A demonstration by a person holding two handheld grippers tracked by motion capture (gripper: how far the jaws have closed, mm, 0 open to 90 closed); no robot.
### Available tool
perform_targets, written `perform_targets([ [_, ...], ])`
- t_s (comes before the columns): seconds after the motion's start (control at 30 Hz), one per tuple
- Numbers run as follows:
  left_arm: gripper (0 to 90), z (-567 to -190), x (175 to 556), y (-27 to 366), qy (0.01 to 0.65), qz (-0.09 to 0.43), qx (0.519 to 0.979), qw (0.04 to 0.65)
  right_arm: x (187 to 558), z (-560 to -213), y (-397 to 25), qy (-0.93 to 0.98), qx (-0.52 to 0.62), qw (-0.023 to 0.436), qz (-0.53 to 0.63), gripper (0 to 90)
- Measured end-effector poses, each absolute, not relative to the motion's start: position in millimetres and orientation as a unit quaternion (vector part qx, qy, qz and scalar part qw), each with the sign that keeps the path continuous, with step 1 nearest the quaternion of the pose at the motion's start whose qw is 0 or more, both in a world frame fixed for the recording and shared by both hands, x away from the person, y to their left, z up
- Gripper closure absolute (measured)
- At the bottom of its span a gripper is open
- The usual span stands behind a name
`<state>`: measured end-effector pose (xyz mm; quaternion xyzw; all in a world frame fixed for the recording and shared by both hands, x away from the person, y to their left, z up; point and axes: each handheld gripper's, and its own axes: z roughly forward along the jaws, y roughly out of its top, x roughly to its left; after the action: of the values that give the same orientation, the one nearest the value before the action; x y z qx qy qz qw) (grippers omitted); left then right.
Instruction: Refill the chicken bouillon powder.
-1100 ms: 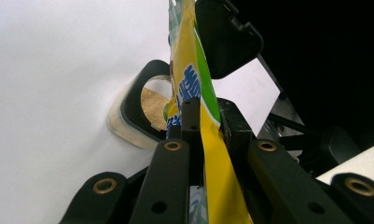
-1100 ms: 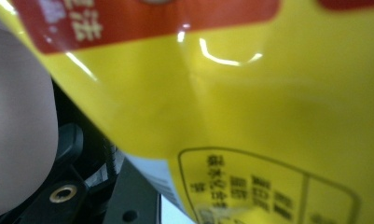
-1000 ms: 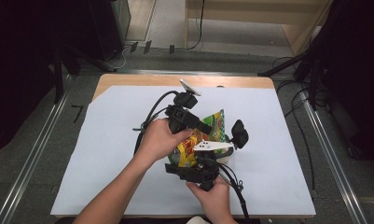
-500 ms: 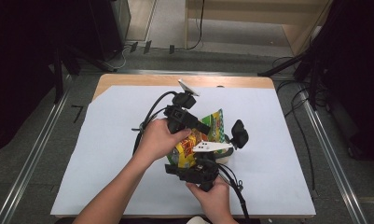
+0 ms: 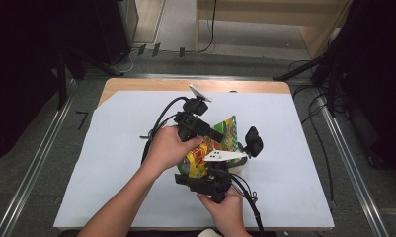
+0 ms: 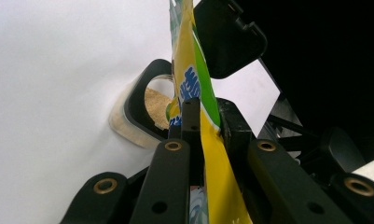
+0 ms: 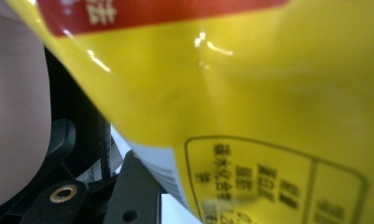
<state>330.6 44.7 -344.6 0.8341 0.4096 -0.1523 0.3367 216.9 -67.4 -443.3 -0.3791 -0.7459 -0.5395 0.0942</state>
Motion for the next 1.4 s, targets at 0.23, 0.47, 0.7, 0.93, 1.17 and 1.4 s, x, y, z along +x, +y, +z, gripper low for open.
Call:
perform_targets([
  [0.23, 83.3, -337.1, 334.4, 38.1, 0.412, -0.144, 0.844, 0.311, 220.1, -440.6, -68.1, -0.729, -0.384, 0.11, -0.556, 68.1],
  [0.47, 83.9, -333.0, 336.5, 30.1, 0.405, -0.142, 0.853, 0.299, 218.8, -437.4, -70.4, -0.716, -0.393, 0.108, -0.566, 67.3],
  [0.7, 84.9, -338.2, 340.2, 31.6, 0.405, -0.145, 0.852, 0.299, 222.4, -442.3, -69.3, -0.714, -0.399, 0.117, -0.563, 66.1],
  [0.93, 84.8, -335.2, 339.1, 34.0, 0.402, -0.151, 0.848, 0.31, 222.0, -438.2, -71.7, -0.726, -0.39, 0.108, -0.556, 68.3],
  [1.17, 84.9, -341.7, 338.7, 37.8, 0.405, -0.154, 0.845, 0.312, 221.3, -443.9, -70.0, -0.727, -0.39, 0.111, -0.554, 68.3],
  [1.4, 84.8, -342.0, 336.8, 41.6, 0.404, -0.145, 0.847, 0.315, 221.2, -445.0, -66.6, -0.732, -0.385, 0.113, -0.551, 68.5],
])
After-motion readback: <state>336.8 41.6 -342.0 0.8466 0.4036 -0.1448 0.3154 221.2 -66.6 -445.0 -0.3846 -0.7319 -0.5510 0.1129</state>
